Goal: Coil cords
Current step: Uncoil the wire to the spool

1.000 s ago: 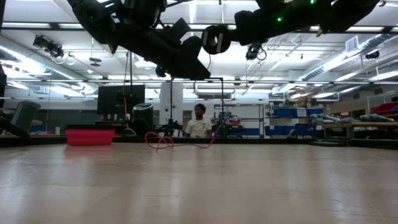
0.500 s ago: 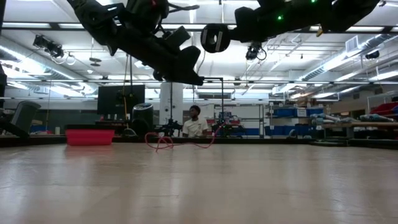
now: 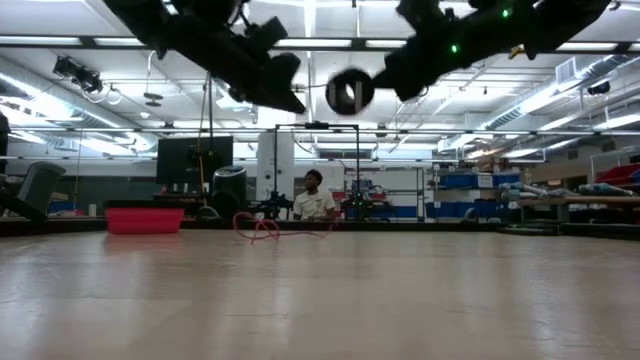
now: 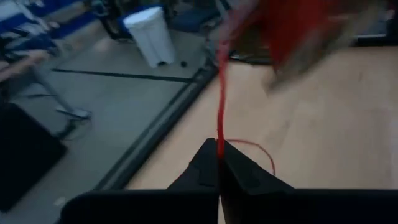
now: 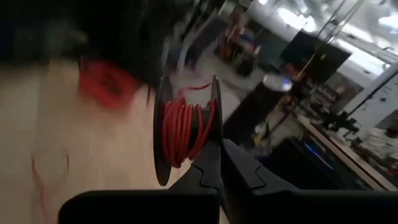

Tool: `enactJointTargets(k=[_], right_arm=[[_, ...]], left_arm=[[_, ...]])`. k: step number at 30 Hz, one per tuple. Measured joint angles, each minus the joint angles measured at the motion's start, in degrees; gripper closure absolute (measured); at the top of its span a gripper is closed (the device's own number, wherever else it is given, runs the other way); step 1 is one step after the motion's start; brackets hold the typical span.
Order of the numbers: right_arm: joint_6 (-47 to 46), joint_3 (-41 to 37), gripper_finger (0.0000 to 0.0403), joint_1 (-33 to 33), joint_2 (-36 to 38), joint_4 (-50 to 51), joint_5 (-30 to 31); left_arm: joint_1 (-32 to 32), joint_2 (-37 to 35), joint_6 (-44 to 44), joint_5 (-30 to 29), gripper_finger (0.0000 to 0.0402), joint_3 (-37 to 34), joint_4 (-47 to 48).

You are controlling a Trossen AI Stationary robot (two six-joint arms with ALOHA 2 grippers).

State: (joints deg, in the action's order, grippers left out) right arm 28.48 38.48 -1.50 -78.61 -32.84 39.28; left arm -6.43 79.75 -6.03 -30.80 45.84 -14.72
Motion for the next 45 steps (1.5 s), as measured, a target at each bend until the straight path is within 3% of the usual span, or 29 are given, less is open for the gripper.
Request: enactJointTargets(k=[3,6,10,14,19,23,28,33,36,40,45], right_arm=[[-0.03,0.0,0.0403,0.77,-0.02,5.0,3.98],[-1.87,0.0,0.0403,2.87,-0.02,5.54,9.27],[-1.26,0.0,0.0403,5.59,-0.02,-1.79,11.17],[1.59,0.0,0.0403,7.55,-0.02,-10.84,9.91],[1.5,0.0,0.0403,7.76,-0.02,-23.83,4.44],[-1.9,0.0,0.0403,5.75,0.0,-26.84,-2.18],[-0.3,0.0,0.0403,0.06,0.0,-17.63,-3.8],[-0.53,0.0,0.0403,-3.97,0.0,1.04,-1.92],[-1.84,0.0,0.0403,-4.05,0.0,12.87,3.03],[-5.21,-0.01,0.0403,-2.05,-0.02,23.17,14.44],[-7.76,-0.02,0.0403,1.48,-0.02,19.57,26.88]], left_arm=[[0.07,-3.99,-1.27,0.82,0.0401,0.0,0.63],[0.19,-6.44,-1.3,7.39,0.0401,0.0,-0.14],[0.17,-5.95,-2.2,19.63,0.0401,0.02,-0.75],[0.3,-2.53,-2.37,24.98,0.0401,0.02,-1.37],[0.54,3.77,-2.36,26.41,0.0401,0.02,-5.93],[0.38,7.6,-2.33,19.26,0.0401,0.02,-6.9],[0.41,6.22,-2.32,3.24,0.0401,-0.03,4.91],[0.47,1.38,-1.54,1.27,0.0401,0.0,11.38],[0.68,-1.56,-2.14,3.3,0.0401,0.0,12.45],[0.91,-5.27,-2.81,9.92,0.0401,0.0,11.64],[0.95,-7.25,-5.16,27.58,0.0401,0.02,9.39]])
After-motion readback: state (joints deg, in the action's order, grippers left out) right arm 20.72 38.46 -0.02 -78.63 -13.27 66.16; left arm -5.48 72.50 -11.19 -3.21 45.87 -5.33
